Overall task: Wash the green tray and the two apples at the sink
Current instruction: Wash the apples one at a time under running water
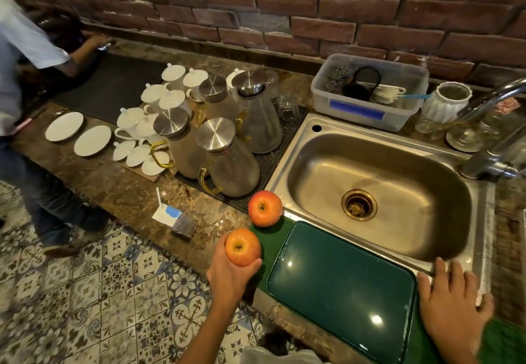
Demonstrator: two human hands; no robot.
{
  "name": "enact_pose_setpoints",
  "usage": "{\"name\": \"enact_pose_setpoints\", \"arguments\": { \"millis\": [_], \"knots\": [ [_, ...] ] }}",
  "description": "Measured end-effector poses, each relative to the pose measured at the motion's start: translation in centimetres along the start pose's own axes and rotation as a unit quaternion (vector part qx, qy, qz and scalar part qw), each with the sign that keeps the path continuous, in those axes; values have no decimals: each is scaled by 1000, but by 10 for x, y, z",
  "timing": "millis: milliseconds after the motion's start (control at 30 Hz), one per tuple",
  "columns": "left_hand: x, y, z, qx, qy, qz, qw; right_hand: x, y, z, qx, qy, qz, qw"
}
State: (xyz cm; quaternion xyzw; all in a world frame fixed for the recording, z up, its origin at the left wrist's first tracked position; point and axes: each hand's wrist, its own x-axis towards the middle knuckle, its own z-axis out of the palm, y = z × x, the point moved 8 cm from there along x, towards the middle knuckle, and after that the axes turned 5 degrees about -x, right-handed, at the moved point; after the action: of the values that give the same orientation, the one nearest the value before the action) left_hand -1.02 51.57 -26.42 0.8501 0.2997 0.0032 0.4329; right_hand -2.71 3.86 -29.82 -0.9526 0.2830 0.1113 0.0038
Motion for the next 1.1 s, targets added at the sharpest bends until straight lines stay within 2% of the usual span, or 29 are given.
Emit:
{"name": "enact_pose_setpoints", "arguments": {
  "millis": [167, 333, 500, 667, 767, 900, 967, 1033, 1100],
  "knots": [
    [7, 25, -9, -42, 33, 21, 998, -2, -3, -7, 6, -19, 2, 1000],
    [21, 82, -12, -74, 51, 64, 994, -2, -3, -7, -36, -42, 14, 998],
    [34, 155, 32, -94, -25, 127, 987, 4, 0, -4, -31, -75, 18, 997],
    [35, 216, 106, -92, -111, 178, 973, 10, 3, 0, -22, -85, 25, 996],
    [32, 242, 153, -75, -158, 190, 966, 7, -1, -1, -15, -94, 0, 996],
    [28, 268, 204, -76, -199, 199, 957, 10, 0, -20, 79, -20, -4, 997],
    [26, 278, 224, -74, -217, 198, 953, 32, 6, -36, 166, 19, 16, 986],
    [27, 284, 241, -66, -229, 194, 951, 69, 17, -56, 341, 44, 70, 936],
    [26, 290, 254, -59, -241, 198, 948, 113, 24, -86, 442, 80, 115, 886]
  ]
}}
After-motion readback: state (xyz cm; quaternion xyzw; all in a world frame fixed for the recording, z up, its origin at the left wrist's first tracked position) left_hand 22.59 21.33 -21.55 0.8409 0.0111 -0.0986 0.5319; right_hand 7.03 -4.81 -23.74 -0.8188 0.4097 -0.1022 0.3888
